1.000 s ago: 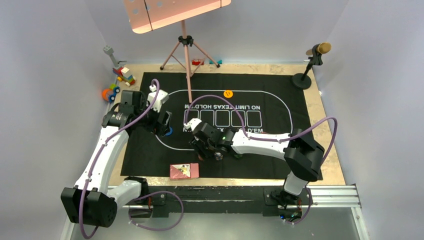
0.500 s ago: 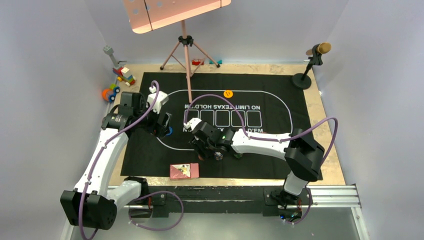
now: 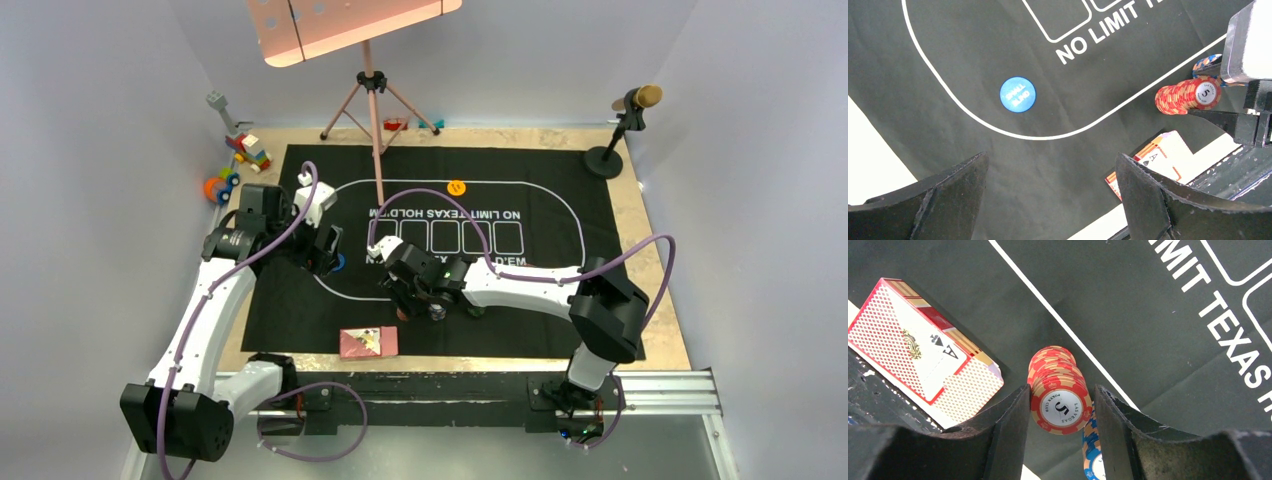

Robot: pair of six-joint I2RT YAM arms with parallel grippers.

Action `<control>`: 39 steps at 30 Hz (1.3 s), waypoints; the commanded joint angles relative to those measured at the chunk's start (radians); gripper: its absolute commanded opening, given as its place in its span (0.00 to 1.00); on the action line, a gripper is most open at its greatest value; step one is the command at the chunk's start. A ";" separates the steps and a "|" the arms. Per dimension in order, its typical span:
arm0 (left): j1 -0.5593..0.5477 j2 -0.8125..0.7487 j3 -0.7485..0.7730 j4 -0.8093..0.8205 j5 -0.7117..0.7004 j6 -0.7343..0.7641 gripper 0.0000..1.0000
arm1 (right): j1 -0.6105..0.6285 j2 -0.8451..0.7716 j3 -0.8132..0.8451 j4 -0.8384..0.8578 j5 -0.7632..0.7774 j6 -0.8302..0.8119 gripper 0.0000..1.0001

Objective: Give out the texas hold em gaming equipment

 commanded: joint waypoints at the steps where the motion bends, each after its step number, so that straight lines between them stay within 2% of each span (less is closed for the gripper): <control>1: 0.005 -0.021 0.002 0.018 0.021 0.020 1.00 | 0.004 -0.005 0.002 0.018 0.008 0.006 0.52; 10: 0.006 -0.021 0.003 0.017 0.022 0.021 1.00 | 0.004 0.011 -0.003 0.020 -0.001 0.002 0.54; 18: 0.006 -0.021 0.003 0.019 0.021 0.021 1.00 | 0.004 0.006 0.003 0.014 0.002 0.001 0.49; 20: 0.006 -0.021 0.004 0.020 0.022 0.020 1.00 | 0.004 0.007 0.003 0.015 -0.005 0.000 0.44; 22: 0.006 -0.023 0.005 0.018 0.023 0.020 1.00 | 0.004 0.008 0.007 0.018 -0.018 -0.004 0.34; 26: 0.006 -0.026 0.002 0.017 0.022 0.021 1.00 | 0.003 0.015 0.037 0.009 -0.021 -0.016 0.02; 32: 0.006 -0.017 0.008 0.020 0.017 0.002 1.00 | -0.002 0.039 0.127 -0.025 -0.028 -0.046 0.00; 39: 0.029 -0.015 0.039 0.034 0.001 -0.061 1.00 | -0.027 0.110 0.304 -0.049 -0.049 -0.073 0.00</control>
